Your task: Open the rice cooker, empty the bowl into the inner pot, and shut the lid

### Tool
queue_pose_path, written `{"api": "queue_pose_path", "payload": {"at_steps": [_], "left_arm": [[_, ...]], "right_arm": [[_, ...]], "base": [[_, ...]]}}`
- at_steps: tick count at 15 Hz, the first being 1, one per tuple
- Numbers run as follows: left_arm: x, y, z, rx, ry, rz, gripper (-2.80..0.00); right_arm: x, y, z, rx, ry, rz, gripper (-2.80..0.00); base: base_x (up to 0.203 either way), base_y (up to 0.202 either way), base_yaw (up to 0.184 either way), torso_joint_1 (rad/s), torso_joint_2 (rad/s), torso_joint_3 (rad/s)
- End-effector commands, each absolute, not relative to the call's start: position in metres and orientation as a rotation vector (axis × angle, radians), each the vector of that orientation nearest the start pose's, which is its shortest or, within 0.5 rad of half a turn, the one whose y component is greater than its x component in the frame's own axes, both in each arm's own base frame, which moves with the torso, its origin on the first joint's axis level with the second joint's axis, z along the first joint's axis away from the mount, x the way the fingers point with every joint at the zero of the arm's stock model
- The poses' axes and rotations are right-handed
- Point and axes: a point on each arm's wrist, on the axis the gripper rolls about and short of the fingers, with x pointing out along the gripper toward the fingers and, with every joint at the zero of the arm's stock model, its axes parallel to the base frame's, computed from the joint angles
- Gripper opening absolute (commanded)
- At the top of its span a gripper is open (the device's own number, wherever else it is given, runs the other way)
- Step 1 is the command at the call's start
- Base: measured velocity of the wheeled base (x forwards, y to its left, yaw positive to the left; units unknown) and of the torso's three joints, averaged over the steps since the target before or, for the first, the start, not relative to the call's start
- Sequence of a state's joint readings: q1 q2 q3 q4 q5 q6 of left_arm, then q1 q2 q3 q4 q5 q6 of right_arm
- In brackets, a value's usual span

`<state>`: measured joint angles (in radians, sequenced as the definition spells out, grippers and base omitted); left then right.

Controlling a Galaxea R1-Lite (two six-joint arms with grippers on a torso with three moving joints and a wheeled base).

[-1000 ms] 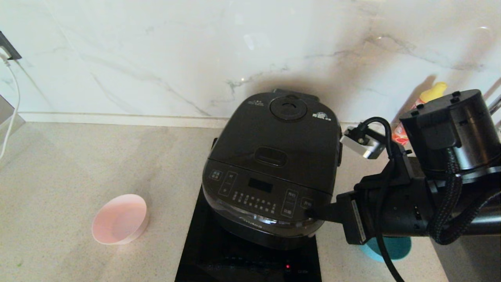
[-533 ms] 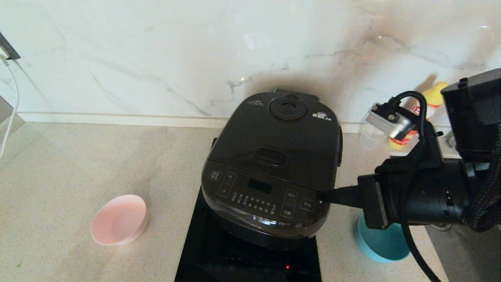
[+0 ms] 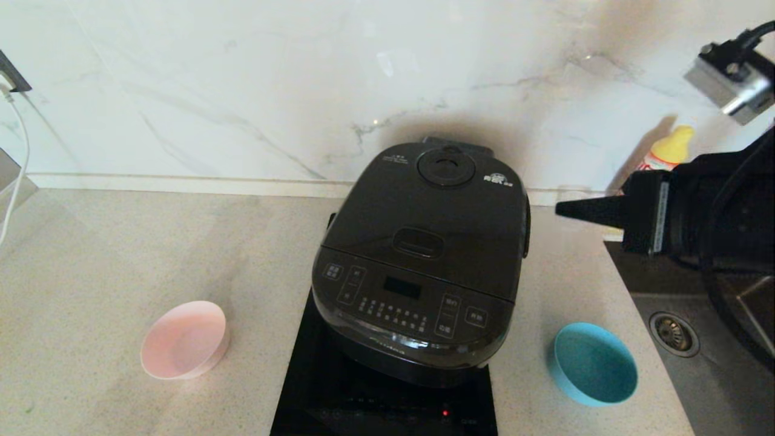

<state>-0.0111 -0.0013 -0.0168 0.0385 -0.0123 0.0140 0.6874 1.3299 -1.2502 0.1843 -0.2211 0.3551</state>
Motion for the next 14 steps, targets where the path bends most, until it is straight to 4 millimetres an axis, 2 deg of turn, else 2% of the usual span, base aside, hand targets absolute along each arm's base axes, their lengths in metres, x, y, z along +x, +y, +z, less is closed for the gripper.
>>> {"api": "queue_pose_path", "payload": {"at_steps": [1, 3, 5, 7, 9, 11, 14], "left_arm": [[-0.024, 0.000, 0.076, 0.014, 0.021, -0.025, -2.80], [-0.024, 0.000, 0.076, 0.014, 0.023, -0.024, -2.80], [-0.024, 0.000, 0.076, 0.014, 0.022, -0.025, -2.80], [-0.024, 0.000, 0.076, 0.014, 0.021, -0.025, -2.80], [-0.024, 0.000, 0.076, 0.015, 0.022, -0.025, -2.80], [-0.024, 0.000, 0.076, 0.014, 0.022, -0.024, -2.80], [-0.024, 0.000, 0.076, 0.015, 0.023, -0.024, -2.80]], "right_arm": [[0.146, 0.106, 0.347, 0.198, 0.175, 0.211, -2.80], [0.119, 0.082, 0.359, 0.134, 0.079, 0.118, -2.80], [0.089, 0.054, 0.357, 0.095, 0.025, 0.040, -2.80], [0.071, 0.027, 0.337, 0.038, 0.022, -0.116, -2.80], [0.039, 0.001, 0.314, 0.006, -0.005, -0.282, -2.80], [0.012, -0.012, 0.287, -0.023, -0.011, -0.459, -2.80], [-0.026, -0.016, 0.236, -0.083, -0.021, -0.554, -2.80]], "base": [[0.000, 0.000, 0.000, 0.000, 0.00, 0.000], [0.000, 0.000, 0.000, 0.000, 0.00, 0.000], [0.000, 0.000, 0.000, 0.000, 0.00, 0.000], [0.000, 0.000, 0.000, 0.000, 0.00, 0.000], [0.000, 0.000, 0.000, 0.000, 0.00, 0.000], [0.000, 0.000, 0.000, 0.000, 0.00, 0.000], [0.000, 0.000, 0.000, 0.000, 0.00, 0.000]]}}
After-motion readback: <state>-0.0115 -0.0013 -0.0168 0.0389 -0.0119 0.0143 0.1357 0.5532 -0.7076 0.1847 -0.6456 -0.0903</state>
